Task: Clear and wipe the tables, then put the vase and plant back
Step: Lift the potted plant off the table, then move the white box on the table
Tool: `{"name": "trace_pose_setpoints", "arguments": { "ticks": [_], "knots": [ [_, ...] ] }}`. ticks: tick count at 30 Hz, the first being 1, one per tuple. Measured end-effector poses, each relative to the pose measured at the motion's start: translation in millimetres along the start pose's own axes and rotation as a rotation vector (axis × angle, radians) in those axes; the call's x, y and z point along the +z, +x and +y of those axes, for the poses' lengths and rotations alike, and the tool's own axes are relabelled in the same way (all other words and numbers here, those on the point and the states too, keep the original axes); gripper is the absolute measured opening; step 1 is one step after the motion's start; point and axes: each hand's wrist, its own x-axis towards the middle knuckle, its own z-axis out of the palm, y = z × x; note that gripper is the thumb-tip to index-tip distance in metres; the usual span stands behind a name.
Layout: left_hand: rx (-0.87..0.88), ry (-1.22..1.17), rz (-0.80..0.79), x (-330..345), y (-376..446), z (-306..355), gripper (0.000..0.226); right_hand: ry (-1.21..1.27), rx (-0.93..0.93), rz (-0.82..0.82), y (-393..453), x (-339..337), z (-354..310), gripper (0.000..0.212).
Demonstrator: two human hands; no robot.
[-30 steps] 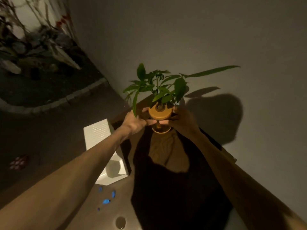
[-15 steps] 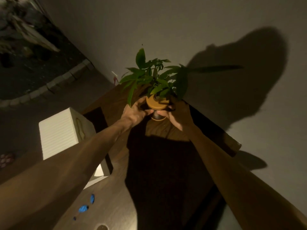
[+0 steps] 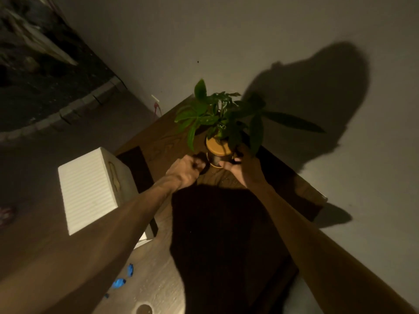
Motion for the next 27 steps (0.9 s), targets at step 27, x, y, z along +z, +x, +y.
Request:
{"name": "trace_pose_setpoints", "arguments": {
  "ticks": [27],
  "knots": [
    [-0.337, -0.264, 0.292, -114.3, -185.6, -173.4, 0.077, -0.338, -0.057, -0.559, -121.1, 187.4, -106.3, 0.072]
  ]
}}
